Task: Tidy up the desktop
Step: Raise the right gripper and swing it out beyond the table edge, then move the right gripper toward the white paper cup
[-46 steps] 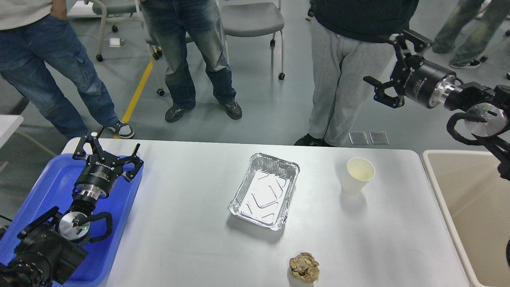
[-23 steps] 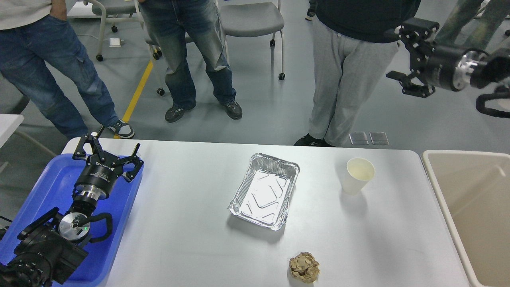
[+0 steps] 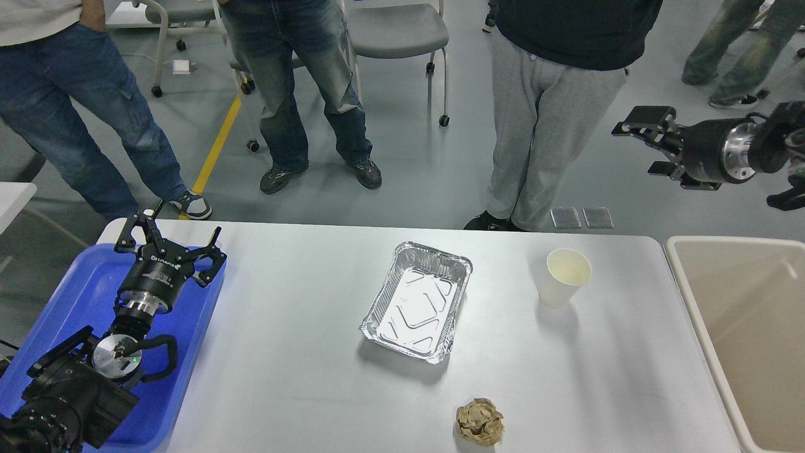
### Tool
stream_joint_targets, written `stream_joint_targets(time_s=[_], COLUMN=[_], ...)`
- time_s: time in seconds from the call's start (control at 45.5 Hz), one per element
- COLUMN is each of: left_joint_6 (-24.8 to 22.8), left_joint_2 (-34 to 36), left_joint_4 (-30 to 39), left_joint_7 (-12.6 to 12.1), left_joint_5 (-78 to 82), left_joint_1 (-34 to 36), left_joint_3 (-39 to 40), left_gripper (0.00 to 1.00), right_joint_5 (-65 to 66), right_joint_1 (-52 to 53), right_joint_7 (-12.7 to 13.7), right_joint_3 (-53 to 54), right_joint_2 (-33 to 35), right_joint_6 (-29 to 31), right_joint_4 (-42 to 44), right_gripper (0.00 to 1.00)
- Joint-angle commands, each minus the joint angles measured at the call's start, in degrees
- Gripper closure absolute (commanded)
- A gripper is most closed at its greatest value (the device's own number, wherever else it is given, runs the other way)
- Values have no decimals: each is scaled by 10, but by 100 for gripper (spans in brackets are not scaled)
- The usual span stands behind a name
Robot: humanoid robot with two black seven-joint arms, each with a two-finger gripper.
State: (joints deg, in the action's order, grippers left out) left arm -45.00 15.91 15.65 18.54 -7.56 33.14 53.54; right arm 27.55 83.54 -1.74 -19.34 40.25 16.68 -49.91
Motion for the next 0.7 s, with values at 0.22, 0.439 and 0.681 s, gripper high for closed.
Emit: stream_joint_targets(time_s=[0.22, 0.439, 0.681], left_joint_6=[0, 0, 0], left_joint_2=[0, 0, 0], left_joint_4=[0, 0, 0], left_joint_7=[0, 0, 0], left_joint_5=[0, 0, 0], left_joint_1=[0, 0, 0], left_joint_3=[0, 0, 0], left_gripper=[0, 0, 0], right_joint_5=[123, 185, 234], right_joint_1=[-9, -43, -90], right_joint_7=[0, 0, -2], right_joint_3=[-110, -126, -128], right_joint_2=[-114, -150, -163], right_joint_6=[-20, -35, -67], right_joint_4=[0, 24, 67], right_gripper=[0, 0, 0])
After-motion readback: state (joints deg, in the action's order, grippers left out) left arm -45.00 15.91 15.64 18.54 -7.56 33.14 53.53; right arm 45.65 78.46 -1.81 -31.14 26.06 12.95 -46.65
